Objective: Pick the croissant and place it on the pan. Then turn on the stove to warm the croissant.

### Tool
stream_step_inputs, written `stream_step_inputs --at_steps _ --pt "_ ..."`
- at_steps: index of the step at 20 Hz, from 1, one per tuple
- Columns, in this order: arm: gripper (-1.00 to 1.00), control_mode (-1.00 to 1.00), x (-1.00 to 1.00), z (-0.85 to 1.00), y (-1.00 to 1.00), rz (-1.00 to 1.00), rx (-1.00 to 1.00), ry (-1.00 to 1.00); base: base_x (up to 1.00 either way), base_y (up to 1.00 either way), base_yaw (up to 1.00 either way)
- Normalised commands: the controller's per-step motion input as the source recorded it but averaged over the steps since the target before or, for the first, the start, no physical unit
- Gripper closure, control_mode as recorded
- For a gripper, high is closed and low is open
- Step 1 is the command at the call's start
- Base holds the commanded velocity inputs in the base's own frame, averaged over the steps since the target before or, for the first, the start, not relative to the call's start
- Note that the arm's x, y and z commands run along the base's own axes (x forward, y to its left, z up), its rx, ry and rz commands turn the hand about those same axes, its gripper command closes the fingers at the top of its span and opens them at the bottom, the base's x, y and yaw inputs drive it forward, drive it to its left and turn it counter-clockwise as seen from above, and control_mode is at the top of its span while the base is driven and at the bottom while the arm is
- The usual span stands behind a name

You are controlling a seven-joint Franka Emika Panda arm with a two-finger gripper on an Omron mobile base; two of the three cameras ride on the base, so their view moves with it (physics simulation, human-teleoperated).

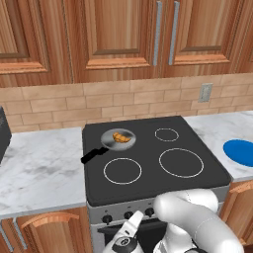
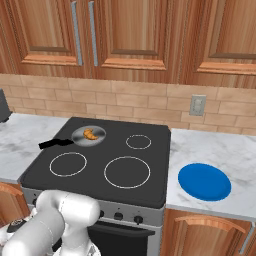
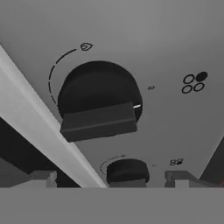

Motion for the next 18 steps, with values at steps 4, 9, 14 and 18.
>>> stream_step_inputs --at_steps 4,9,14,18 --pt "-1.00 -1.00 0.00 0.00 0.24 0.00 0.00 0.00 0.00 0.00 0.00" --pt "-1.00 -1.00 0.00 0.00 0.23 0.00 0.00 0.00 0.00 0.00 0.00" --pt "-1.00 -1.00 0.00 0.00 0.24 0.00 0.00 0.00 0.00 0.00 0.00" --pt "-1.00 -1.00 0.00 0.00 0.13 0.00 0.00 0.00 0.00 0.00 0.00"
